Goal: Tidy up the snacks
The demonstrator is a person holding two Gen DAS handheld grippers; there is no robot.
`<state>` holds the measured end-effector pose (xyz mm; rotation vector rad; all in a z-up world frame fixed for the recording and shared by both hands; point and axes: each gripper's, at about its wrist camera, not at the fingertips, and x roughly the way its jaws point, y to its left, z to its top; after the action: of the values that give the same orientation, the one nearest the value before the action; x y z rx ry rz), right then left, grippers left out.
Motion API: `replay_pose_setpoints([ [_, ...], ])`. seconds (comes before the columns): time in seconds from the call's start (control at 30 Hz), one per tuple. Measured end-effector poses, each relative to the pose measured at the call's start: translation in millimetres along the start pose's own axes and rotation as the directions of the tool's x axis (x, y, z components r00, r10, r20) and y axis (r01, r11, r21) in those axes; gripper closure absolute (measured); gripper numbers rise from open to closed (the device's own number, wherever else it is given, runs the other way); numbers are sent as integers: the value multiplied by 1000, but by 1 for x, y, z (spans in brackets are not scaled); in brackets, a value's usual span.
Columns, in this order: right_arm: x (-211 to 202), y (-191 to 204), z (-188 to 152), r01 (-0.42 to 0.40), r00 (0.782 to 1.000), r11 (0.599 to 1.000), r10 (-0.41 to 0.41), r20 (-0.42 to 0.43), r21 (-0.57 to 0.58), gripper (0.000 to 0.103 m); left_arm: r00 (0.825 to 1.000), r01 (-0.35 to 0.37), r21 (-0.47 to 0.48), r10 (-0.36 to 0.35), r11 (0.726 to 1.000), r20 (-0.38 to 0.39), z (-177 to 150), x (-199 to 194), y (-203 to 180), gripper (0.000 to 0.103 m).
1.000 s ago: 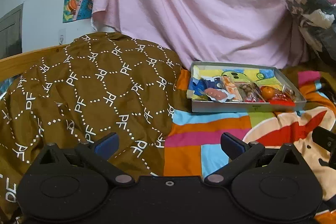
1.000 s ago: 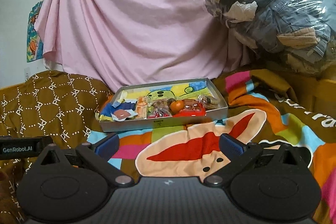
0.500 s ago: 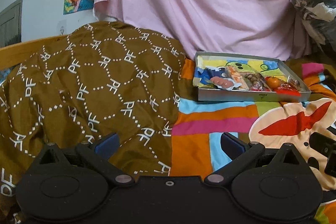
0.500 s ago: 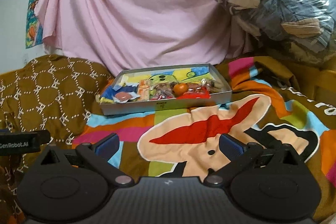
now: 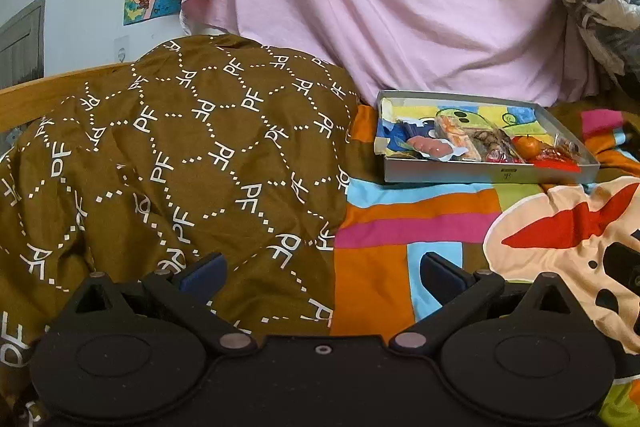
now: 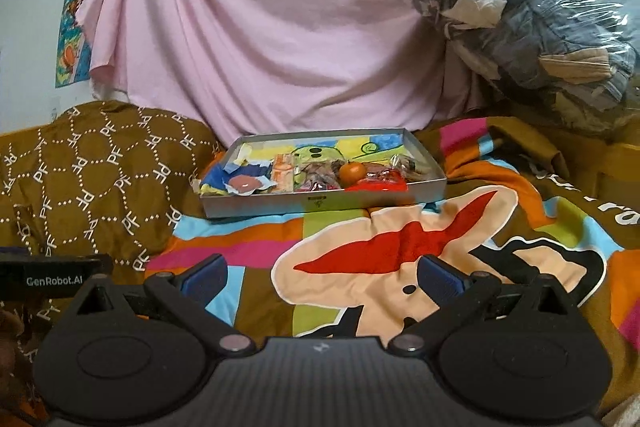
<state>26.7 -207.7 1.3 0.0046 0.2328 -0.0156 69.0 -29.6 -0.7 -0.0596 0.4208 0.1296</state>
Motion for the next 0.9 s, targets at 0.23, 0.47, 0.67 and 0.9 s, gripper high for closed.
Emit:
replay_pose_setpoints([
  [0.23,0,-1,0,8,1000,1000,-8,6,8,0,1000,10,-1,-10,1000,4,0,-2,-1,1],
  [0.47,0,-3,0,11,1000,1000,-11,10,18,0,1000,16,4,-16,1000,12,0,-4,-1,1],
  [0.67,1,-3,0,11,1000,1000,-11,7,21,0,1000,17,8,-17,1000,15,0,-4,-1,1],
  [0.9,1,-3,-1,11,1000,1000,-11,5,21,0,1000,18,10,-18,1000,19,-1,-5,-1,1],
])
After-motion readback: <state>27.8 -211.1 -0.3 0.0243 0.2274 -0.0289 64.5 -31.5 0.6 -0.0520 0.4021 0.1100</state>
